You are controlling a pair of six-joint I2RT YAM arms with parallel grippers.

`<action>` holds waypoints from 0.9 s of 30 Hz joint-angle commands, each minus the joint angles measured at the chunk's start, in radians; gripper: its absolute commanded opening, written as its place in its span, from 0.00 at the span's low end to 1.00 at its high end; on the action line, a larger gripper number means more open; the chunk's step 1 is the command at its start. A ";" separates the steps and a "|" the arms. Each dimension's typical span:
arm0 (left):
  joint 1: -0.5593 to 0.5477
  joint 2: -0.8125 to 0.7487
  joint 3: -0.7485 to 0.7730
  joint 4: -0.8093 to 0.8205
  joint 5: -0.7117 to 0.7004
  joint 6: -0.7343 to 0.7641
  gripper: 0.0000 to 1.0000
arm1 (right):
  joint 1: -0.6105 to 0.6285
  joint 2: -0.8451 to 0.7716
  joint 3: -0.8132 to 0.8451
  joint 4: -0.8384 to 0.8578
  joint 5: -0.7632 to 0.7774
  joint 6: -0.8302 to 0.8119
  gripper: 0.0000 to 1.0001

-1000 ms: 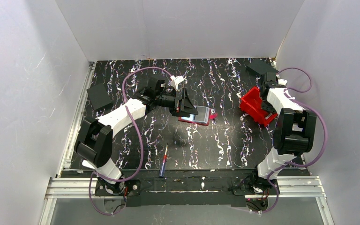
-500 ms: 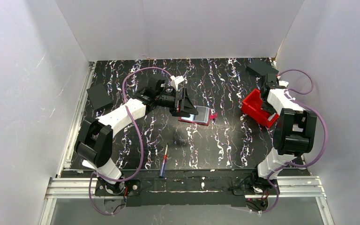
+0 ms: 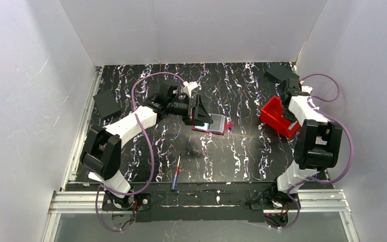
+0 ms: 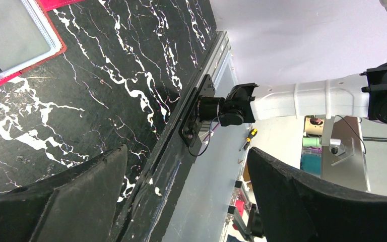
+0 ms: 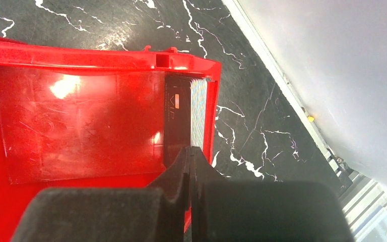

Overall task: Put the credit cards into the card holder
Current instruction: Pick up the credit card from the storage box.

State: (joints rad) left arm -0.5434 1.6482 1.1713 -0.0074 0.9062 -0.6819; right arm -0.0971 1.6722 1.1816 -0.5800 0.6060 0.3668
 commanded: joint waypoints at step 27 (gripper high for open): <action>0.007 0.007 -0.007 0.061 0.031 -0.056 0.88 | 0.020 -0.452 -0.035 0.075 -0.257 0.076 0.01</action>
State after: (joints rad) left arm -0.5430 1.6485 1.1687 0.0048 0.9062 -0.6987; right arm -0.0956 1.2442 1.0904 -0.5137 0.4873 0.4156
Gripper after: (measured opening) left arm 0.877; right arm 0.026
